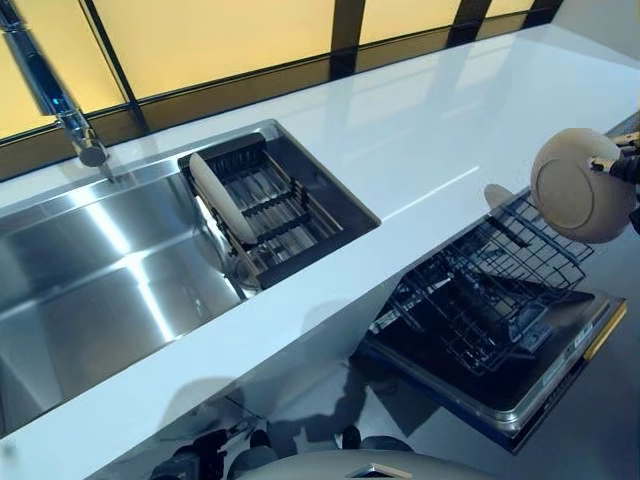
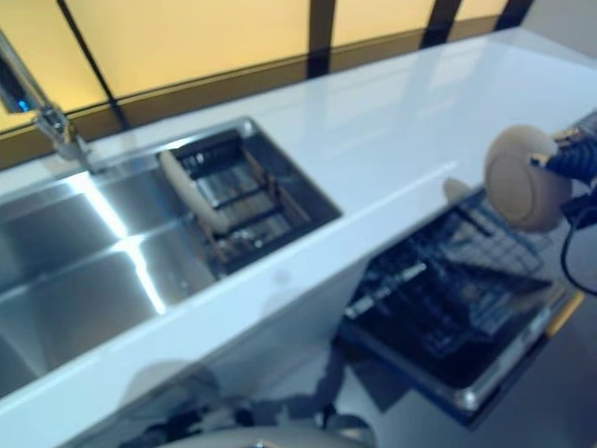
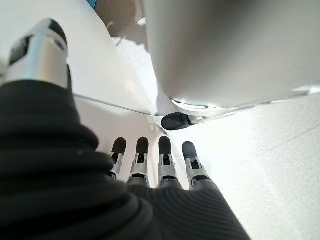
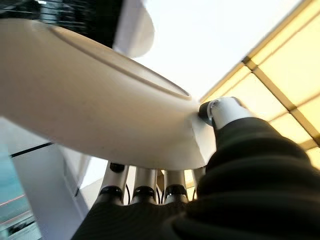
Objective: Take plates into dishwasher
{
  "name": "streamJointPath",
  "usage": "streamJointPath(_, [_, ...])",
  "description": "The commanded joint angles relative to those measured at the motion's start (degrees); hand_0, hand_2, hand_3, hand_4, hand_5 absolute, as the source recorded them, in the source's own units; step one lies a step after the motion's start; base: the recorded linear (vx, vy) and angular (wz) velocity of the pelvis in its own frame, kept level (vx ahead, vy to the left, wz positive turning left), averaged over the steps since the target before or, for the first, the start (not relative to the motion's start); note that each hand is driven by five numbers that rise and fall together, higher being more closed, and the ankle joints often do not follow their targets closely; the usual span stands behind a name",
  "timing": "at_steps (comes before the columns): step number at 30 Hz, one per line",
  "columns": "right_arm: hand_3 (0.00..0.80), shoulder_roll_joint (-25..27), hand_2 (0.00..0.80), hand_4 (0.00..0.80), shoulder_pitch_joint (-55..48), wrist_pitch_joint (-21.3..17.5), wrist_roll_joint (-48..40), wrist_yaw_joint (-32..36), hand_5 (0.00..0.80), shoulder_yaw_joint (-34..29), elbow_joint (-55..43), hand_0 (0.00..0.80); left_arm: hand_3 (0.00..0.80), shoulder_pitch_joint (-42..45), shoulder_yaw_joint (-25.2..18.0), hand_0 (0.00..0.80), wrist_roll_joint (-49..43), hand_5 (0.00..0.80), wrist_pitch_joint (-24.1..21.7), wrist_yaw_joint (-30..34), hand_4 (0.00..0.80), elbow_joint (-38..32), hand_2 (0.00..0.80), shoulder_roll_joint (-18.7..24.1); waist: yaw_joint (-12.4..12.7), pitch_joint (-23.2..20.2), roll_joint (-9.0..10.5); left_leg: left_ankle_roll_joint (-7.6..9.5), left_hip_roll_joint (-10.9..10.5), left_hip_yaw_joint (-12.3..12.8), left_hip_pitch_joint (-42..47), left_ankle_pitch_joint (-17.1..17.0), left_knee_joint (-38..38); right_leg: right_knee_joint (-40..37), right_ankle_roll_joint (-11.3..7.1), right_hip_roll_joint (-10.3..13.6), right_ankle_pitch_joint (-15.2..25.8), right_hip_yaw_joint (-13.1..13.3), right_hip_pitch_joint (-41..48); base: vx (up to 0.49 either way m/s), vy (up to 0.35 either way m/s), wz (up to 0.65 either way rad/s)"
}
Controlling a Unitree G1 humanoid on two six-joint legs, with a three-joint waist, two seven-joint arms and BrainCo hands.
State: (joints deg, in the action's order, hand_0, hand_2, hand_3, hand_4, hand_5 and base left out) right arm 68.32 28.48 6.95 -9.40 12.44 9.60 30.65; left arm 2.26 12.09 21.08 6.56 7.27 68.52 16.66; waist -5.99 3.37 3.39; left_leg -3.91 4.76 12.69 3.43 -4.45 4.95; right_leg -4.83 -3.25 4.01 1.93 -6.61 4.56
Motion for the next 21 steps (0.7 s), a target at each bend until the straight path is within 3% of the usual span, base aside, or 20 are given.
streamJointPath(1, [0.800, -1.33, 0.800, 0.800, 0.70, -4.01, 4.09, -0.13, 0.800, -2.67, -2.13, 0.800, 0.000, -2.17, -2.07, 0.000, 0.30, 0.000, -0.70, -0.42, 0.000, 2.01, 0.000, 1.28, 1.04, -0.48, 3.17, 1.43, -0.45, 0.22, 3.94, 4.59, 0.05, 0.64, -4.32, 2.58, 4.27, 1.53, -2.17, 0.000, 0.000, 0.00])
streamJointPath(21, [0.800, -14.48, 0.800, 0.800, -6.47, -7.58, 11.64, 1.43, 0.800, 1.39, -1.13, 0.800, 0.000, -2.79, -2.97, 0.000, -0.70, 0.000, -0.90, -0.09, 0.000, 1.29, 0.000, 0.96, 2.13, 0.54, 2.31, 1.65, -0.58, -0.56, 3.74, 4.68, 0.05, 0.69, -4.27, 2.94, 3.83, 0.53, -1.90, 0.000, 0.000, 0.00])
